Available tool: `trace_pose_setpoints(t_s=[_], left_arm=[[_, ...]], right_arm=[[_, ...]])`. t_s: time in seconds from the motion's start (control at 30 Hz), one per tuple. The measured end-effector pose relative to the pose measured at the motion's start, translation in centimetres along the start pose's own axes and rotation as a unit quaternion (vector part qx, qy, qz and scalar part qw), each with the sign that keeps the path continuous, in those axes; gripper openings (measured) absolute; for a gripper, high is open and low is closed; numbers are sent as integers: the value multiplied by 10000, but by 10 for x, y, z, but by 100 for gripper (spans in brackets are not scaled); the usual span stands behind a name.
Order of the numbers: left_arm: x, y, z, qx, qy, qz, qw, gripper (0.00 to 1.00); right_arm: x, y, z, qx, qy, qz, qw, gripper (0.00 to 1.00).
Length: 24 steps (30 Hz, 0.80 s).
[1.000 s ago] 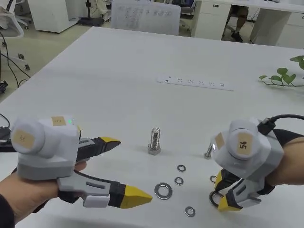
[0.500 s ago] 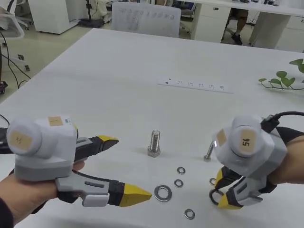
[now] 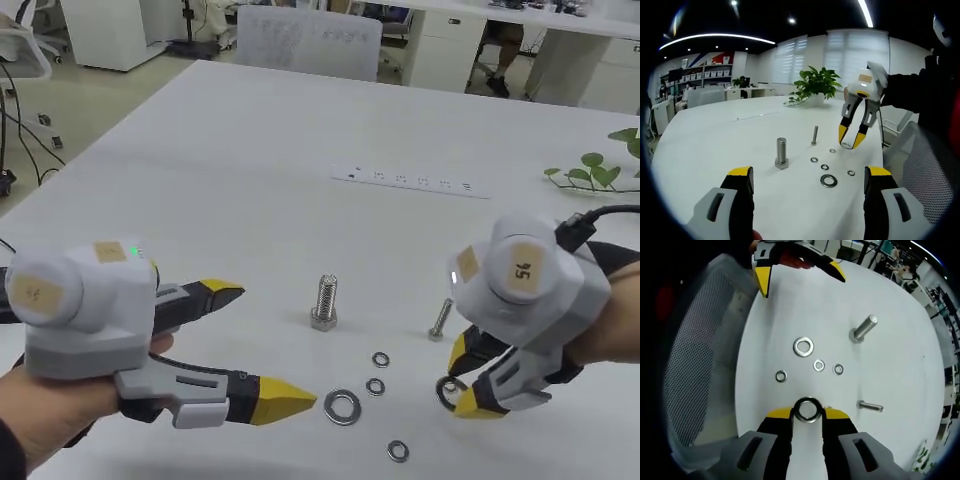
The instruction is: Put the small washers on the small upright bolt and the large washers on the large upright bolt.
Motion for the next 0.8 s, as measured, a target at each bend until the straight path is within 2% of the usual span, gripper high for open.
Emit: trace_pose_setpoints(t_s=[0.43,0.57,0.8], left_arm=[[-3,4,2,31,-12,95,9999,90],[-2,3,2,44,-16,96,9999,90],[-3,5,4,57,-38,156,9999,90]], right_arm=[[-20,-14,19,-95,-128,-88,9998,22],[-29,-18,30,-144,-217,-95,9996,22],[-37,-30,44,-326,-164,-148,9992,22]])
Point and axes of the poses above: the centre of the closed fingertips' face, and the gripper's own axes: x roughly forward along the fingers, y roughly to its left, z roughly out of its top, the point moved 2 cm from there along -x, roughly backward along the fingers, and after that the axes turned 14 degrees about x, right-handed, at the moved point
